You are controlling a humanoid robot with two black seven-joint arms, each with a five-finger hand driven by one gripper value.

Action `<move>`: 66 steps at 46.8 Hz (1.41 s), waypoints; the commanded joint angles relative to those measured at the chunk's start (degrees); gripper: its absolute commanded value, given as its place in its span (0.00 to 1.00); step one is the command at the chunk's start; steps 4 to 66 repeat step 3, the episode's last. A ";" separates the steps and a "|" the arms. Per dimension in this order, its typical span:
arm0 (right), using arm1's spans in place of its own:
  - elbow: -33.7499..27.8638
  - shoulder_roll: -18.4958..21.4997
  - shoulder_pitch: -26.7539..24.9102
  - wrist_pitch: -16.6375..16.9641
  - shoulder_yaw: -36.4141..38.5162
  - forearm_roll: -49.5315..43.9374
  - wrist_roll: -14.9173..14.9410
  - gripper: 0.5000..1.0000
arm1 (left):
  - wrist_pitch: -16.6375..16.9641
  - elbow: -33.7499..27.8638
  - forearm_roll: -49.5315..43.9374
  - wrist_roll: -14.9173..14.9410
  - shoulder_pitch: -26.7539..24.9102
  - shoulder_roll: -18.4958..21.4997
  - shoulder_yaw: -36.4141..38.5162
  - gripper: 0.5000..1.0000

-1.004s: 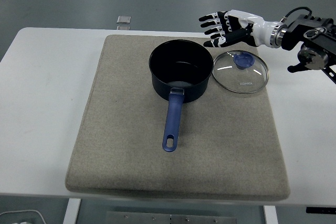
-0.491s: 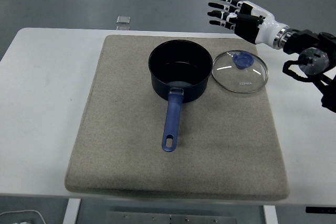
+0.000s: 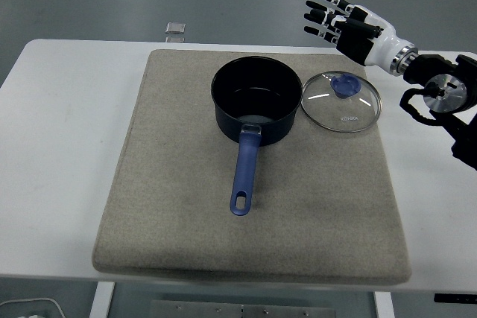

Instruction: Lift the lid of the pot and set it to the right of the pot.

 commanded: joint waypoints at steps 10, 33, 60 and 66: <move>0.00 0.08 -1.08 -0.10 1.07 -0.03 -0.02 0.84 | 0.00 -0.03 0.00 -0.07 0.00 0.00 0.01 1.00; 0.00 0.08 -1.08 -0.10 1.07 -0.03 -0.02 0.84 | 0.00 -0.03 0.00 -0.07 0.00 0.00 0.01 1.00; 0.00 0.08 -1.08 -0.10 1.07 -0.03 -0.02 0.84 | 0.00 -0.03 0.00 -0.07 0.00 0.00 0.01 1.00; 0.00 0.08 -1.08 -0.10 1.07 -0.03 -0.02 0.84 | 0.00 -0.03 0.00 -0.07 0.00 0.00 0.01 1.00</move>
